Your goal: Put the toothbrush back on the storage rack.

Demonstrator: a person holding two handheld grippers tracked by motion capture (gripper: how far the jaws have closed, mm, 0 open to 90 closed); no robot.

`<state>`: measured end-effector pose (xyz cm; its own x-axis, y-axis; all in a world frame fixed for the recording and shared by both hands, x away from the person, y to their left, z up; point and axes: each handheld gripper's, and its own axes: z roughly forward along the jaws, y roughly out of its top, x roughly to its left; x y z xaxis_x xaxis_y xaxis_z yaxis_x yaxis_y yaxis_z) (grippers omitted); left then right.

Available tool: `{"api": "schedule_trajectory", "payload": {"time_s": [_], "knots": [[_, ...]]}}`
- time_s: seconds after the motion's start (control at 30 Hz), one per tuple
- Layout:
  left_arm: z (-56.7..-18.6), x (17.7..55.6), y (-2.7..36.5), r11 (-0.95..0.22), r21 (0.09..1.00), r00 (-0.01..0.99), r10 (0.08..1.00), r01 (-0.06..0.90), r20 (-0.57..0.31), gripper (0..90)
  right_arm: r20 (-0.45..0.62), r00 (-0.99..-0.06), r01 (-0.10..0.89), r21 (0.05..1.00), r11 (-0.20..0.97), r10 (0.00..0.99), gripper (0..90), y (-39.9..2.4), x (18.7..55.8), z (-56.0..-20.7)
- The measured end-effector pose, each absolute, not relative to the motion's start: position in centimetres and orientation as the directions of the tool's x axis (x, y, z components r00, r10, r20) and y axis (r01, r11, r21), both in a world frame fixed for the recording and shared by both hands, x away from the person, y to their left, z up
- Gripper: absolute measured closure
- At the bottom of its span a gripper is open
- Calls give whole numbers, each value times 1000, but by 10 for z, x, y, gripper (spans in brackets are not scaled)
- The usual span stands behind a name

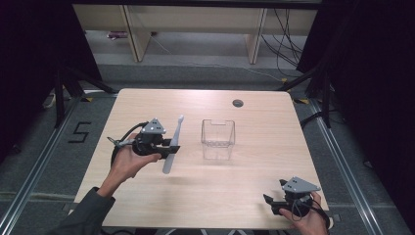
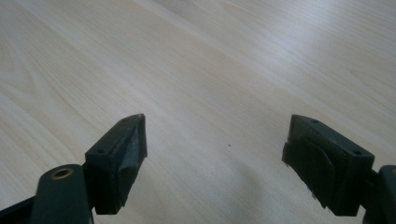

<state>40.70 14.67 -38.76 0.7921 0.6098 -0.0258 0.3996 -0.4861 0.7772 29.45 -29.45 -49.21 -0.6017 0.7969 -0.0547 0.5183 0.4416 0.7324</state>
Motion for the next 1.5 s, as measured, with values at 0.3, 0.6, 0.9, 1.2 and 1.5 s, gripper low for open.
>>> {"api": "schedule_trajectory", "payload": {"time_s": [0.3, 0.6, 0.9, 1.2, 1.5], "knots": [[-374, 416, 140, -488, 786, 792, 611, 378, -1, 667, -75, -601, 501, 741, 448, 796, 211, -296, 296, -492], [-351, 420, 127, -503, 790, 800, 600, 350, 28, 667, -75, -601, 501, 740, 449, 795, 211, -296, 296, -491], [-339, 429, 113, -530, 777, 812, 583, 340, 43, 668, -71, -601, 502, 742, 444, 796, 211, -295, 295, -492], [-322, 436, 101, -540, 778, 818, 573, 322, 58, 667, -65, -602, 509, 737, 445, 796, 210, -295, 294, -491], [-309, 444, 84, -560, 768, 825, 560, 309, 77, 668, -73, -604, 499, 741, 449, 793, 208, -296, 295, -491]]}}
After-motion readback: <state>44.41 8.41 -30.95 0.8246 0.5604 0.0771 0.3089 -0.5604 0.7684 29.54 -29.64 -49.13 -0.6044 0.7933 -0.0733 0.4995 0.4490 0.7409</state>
